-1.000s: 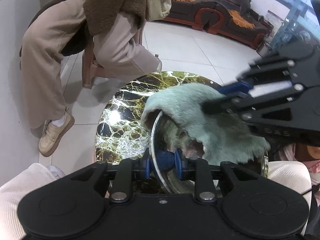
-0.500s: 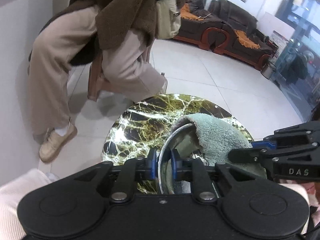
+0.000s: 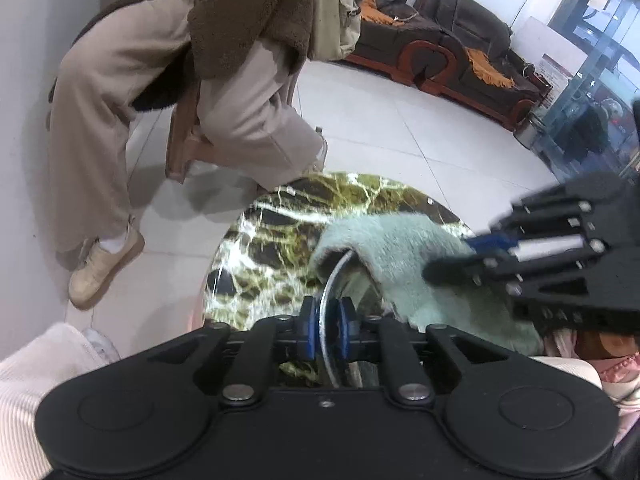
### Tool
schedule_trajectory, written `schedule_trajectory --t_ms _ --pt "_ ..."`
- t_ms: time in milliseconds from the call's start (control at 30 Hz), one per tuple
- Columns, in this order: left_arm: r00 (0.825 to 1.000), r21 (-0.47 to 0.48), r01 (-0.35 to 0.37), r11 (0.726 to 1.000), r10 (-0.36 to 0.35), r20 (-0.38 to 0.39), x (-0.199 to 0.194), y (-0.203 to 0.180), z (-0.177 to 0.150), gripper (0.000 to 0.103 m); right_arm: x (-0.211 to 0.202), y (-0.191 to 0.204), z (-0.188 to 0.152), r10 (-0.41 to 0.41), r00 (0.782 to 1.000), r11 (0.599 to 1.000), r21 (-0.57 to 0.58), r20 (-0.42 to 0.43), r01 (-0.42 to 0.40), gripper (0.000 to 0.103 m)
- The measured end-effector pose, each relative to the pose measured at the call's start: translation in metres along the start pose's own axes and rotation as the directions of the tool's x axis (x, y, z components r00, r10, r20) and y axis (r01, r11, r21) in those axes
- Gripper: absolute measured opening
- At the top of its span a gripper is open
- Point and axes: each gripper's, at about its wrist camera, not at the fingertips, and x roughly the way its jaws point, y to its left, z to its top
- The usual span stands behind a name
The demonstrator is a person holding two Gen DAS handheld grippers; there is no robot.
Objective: Clean bowl
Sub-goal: 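Hold the bowl rim with the left gripper while the right gripper drags the towel toward the clamped rim, then hold the bowl rim with the left gripper while the right gripper sweeps the towel around the inner wall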
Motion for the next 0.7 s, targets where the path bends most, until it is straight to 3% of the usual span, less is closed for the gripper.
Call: schedule_trajectory --t_ms 300,400,600,700 --pt "0.997 0.005 -0.066 0.998 0.066 0.031 -0.001 -0.010 -0.010 0.010 0.009 0.028 0.018 -0.054 0.998 0.975 -0.214 0.024 0.058 0.020" --pt "0.996 0.005 -0.077 0.997 0.077 0.039 -0.002 -0.013 -0.011 0.010 0.012 0.027 0.014 -0.054 0.998 0.985 -0.159 0.045 0.060 0.022" --pt "0.994 0.004 -0.100 0.995 0.099 0.053 -0.003 -0.017 -0.014 0.011 0.003 0.006 -0.022 -0.062 0.997 0.994 0.092 0.041 0.058 0.016" --pt "0.993 0.010 -0.107 0.994 0.106 0.053 -0.003 -0.018 -0.014 0.011 -0.002 0.012 -0.029 -0.079 0.996 0.994 0.075 0.030 0.077 0.016"
